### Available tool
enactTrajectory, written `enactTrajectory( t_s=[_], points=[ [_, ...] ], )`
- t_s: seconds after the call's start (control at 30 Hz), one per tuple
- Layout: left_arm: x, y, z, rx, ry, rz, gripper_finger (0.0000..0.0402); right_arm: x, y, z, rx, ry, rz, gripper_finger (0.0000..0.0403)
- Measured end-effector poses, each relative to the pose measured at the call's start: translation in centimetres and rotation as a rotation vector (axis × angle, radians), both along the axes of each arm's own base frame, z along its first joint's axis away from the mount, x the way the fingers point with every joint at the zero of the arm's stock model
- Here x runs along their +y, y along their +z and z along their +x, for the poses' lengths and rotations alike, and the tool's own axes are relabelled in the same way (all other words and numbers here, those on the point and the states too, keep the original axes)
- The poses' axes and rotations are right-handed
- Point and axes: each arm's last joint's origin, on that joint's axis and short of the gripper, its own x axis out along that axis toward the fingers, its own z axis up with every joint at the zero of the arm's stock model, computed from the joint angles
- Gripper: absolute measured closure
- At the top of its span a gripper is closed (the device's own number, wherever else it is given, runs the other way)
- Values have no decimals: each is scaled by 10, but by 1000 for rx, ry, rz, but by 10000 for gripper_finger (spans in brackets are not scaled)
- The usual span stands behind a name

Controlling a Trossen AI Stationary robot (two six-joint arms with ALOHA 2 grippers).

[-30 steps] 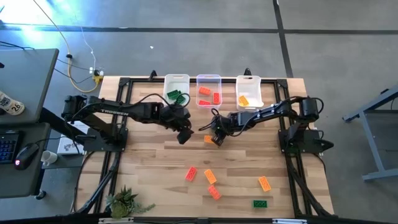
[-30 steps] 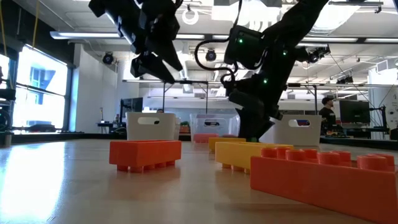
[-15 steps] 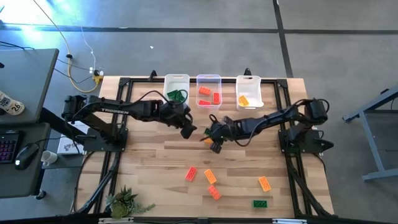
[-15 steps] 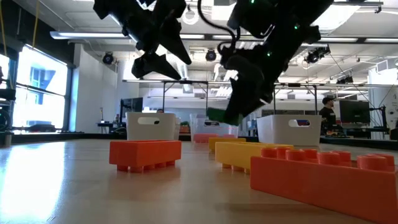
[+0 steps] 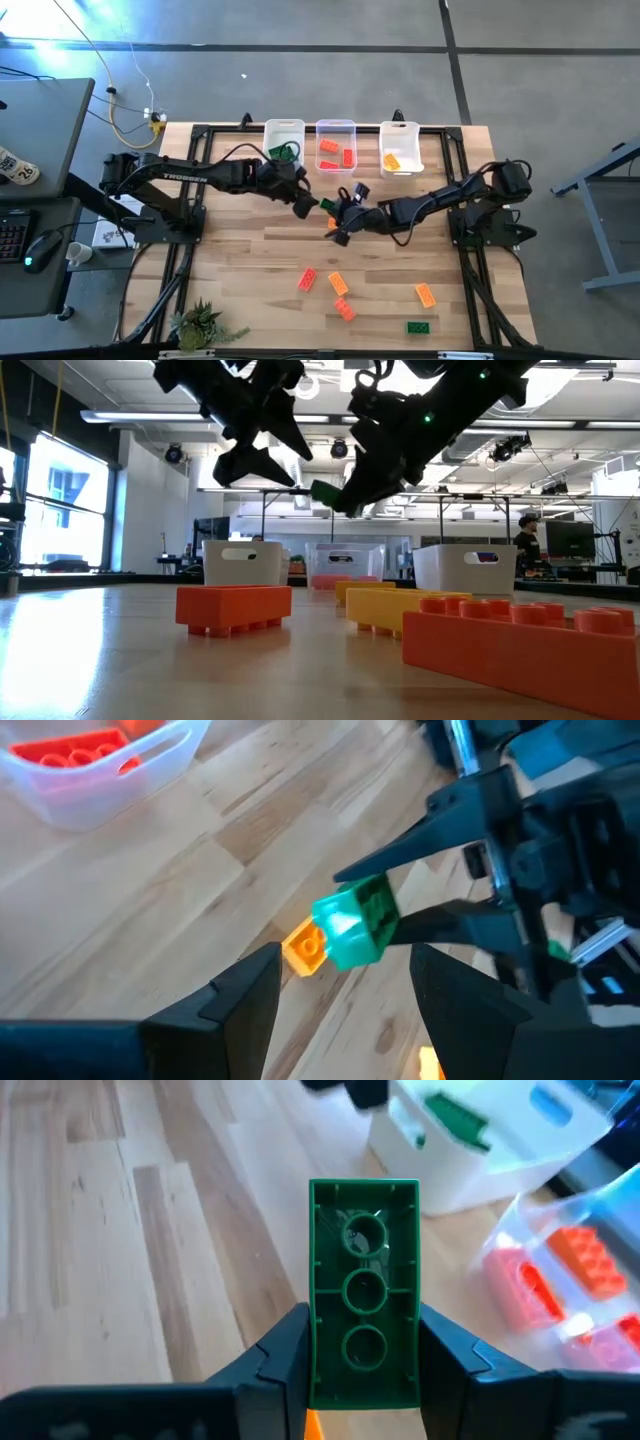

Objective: Sort & place blocks by color
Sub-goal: Put the green game piece into the left white bin

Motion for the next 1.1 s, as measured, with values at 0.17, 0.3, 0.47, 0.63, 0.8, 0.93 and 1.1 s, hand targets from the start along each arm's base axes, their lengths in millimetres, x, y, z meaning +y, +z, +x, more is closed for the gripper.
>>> enactTrajectory(
  t_s=[0.17, 0.3, 0.47, 0.63, 0.8, 0.93, 1.1],
  points=[
    [1, 4, 3, -50, 0, 12, 192, -2, 5, 4, -46, 3, -33, 294],
    [1, 4, 4, -58, 4, 17, 192, -2, 10, 7, -91, 2, -80, 294],
    [1, 5, 4, -61, 6, 20, 192, -2, 14, 10, -131, 19, -102, 294],
    [1, 6, 5, -77, 6, 25, 192, -2, 18, 12, -166, 25, -114, 294],
    [2, 7, 5, -84, -3, 39, 200, -2, 20, 13, -181, 28, -127, 294],
    [3, 7, 5, -80, -6, 55, 225, -4, 20, 13, -183, 24, -126, 294],
    [7, 7, 4, -77, -15, 79, 272, -4, 20, 13, -178, 23, -134, 294]
  ],
)
